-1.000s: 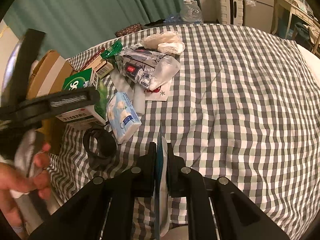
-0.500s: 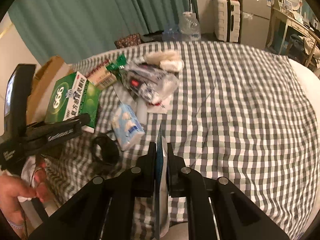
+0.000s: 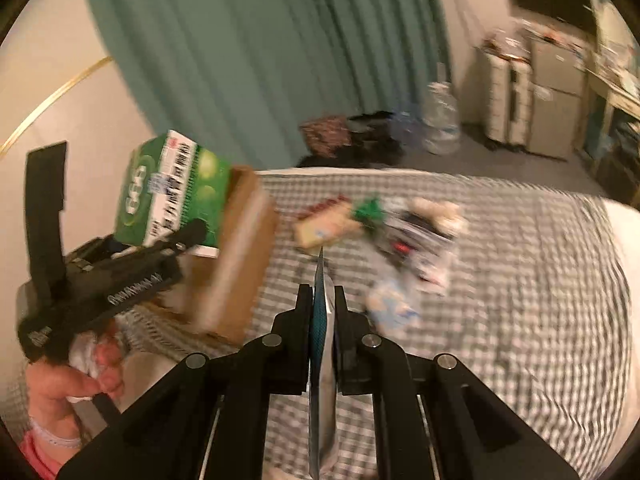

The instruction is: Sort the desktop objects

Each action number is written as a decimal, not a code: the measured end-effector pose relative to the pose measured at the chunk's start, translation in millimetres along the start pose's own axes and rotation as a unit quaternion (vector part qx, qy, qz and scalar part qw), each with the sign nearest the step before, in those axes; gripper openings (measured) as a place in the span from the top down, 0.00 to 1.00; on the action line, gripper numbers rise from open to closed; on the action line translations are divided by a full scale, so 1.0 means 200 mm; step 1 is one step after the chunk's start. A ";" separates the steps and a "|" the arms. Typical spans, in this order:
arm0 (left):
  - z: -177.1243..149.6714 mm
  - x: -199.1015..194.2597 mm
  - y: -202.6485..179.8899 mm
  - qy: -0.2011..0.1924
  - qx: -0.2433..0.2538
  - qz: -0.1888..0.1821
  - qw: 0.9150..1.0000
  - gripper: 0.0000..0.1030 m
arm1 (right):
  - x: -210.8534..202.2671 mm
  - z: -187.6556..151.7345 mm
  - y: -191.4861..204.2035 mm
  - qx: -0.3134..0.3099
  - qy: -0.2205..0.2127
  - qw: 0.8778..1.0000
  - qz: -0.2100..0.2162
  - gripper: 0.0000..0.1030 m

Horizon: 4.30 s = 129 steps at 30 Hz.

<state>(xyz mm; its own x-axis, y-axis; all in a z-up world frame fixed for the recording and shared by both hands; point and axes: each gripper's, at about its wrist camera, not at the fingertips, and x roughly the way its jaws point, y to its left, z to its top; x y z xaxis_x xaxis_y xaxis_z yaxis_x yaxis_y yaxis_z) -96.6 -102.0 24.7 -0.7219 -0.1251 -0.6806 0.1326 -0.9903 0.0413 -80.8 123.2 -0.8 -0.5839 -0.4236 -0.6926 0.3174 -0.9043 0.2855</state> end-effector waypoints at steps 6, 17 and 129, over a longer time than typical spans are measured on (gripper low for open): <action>-0.04 0.13 0.44 0.036 -0.030 0.005 0.999 0.24 | 0.20 0.18 0.42 -0.049 0.005 0.997 0.051 0.92; -0.13 0.38 0.73 0.093 -0.012 0.027 0.995 0.17 | 0.83 0.32 0.82 -0.042 0.065 0.990 0.114 0.87; -0.51 0.69 -0.57 0.199 0.046 -0.096 0.974 0.24 | 0.61 -0.35 -0.52 0.070 0.073 0.995 -0.021 0.82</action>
<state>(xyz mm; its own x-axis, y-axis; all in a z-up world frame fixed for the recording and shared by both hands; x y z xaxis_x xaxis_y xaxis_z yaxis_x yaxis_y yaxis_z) -141.3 -0.8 -147.9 -0.4048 0.0792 -0.9110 -0.0535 -0.9966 -0.0628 -133.4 169.7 -161.1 -0.4768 -0.3815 -0.7919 0.1809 -0.9242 0.3363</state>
